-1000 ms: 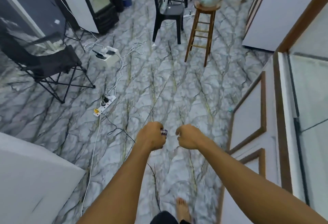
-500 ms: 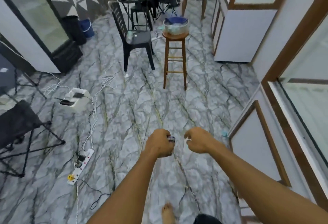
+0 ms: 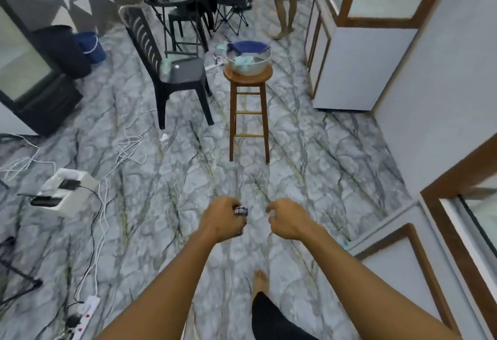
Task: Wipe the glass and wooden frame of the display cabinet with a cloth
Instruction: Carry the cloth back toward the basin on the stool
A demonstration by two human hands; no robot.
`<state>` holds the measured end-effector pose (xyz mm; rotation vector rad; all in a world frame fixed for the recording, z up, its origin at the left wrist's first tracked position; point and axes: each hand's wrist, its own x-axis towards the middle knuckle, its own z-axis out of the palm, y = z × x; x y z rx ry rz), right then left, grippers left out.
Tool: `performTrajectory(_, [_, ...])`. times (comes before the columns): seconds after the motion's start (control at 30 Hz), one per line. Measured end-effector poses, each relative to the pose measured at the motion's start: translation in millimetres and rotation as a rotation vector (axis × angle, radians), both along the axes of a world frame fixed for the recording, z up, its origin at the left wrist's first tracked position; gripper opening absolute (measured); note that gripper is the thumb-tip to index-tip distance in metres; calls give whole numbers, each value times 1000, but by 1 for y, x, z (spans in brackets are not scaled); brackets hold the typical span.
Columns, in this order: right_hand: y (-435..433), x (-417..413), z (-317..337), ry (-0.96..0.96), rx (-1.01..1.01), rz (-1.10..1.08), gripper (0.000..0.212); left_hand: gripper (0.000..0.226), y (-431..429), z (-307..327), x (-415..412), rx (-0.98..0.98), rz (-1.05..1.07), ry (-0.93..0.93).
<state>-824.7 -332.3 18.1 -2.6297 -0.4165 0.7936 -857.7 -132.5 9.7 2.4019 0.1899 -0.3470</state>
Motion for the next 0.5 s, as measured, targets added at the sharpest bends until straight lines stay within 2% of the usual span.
performTrajectory(0.23, [13, 155, 7, 19, 23, -24, 40, 19, 8, 8, 158, -61, -19, 14])
performTrajectory(0.4, [23, 255, 6, 10, 54, -55, 40, 28, 5, 3, 272, -94, -61, 14])
performTrajectory(0.5, [28, 324, -1, 23, 38, -71, 40, 20, 12, -9, 347, -56, -89, -12])
